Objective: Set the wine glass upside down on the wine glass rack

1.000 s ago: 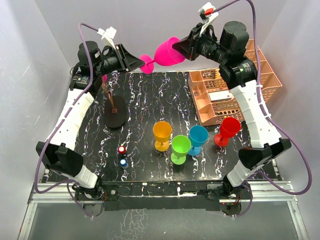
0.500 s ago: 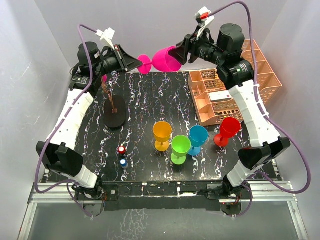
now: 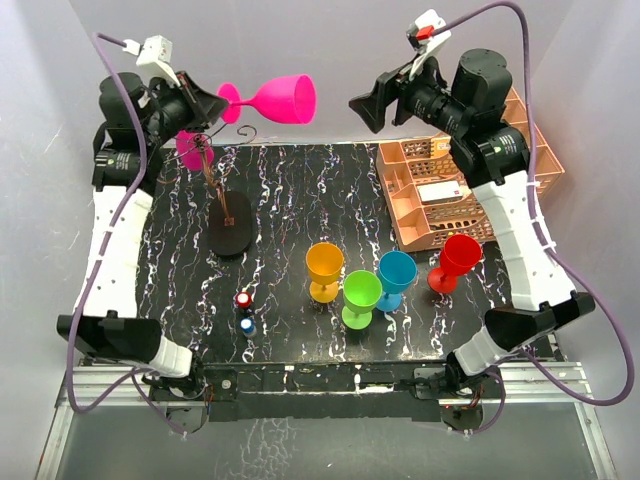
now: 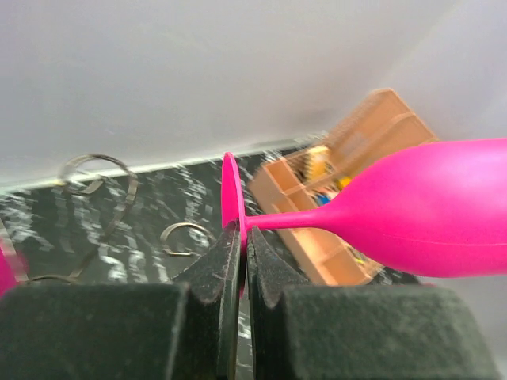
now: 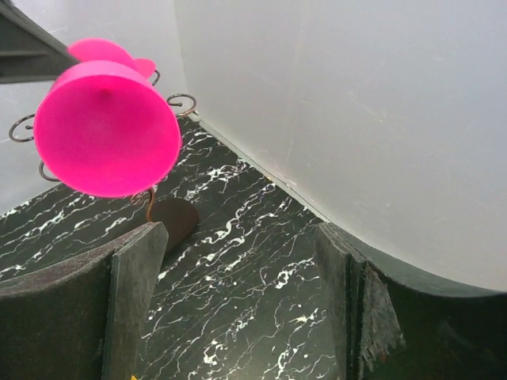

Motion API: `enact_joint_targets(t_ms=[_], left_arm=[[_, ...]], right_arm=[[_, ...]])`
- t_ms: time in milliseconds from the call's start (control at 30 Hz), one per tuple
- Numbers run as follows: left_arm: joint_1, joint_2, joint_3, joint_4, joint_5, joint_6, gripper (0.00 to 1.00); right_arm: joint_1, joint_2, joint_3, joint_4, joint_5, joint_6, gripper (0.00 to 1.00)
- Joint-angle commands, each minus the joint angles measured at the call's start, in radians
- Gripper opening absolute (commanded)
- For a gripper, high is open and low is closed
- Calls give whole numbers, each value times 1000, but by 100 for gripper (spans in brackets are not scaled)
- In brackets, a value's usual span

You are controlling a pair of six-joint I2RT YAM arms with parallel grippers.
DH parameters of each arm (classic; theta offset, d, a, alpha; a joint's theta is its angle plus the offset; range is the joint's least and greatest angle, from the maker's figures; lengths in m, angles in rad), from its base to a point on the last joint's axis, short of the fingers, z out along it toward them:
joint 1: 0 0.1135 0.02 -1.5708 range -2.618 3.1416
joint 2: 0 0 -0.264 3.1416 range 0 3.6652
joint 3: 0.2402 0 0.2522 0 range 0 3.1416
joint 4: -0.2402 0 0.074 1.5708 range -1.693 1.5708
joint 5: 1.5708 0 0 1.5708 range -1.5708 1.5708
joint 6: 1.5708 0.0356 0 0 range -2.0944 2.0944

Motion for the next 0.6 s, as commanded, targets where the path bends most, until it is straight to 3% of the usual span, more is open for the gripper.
enact_joint_targets(t_ms=[0, 300, 567], left_arm=[[5, -110, 69, -78, -255, 211, 0], [32, -108, 169, -89, -545, 452, 0], [32, -16, 295, -9, -772, 697, 0]], right_arm=[[-11, -43, -21, 14, 37, -20, 82], [-73, -43, -209, 55, 130, -41, 83], [-262, -91, -493, 158, -6, -39, 82]])
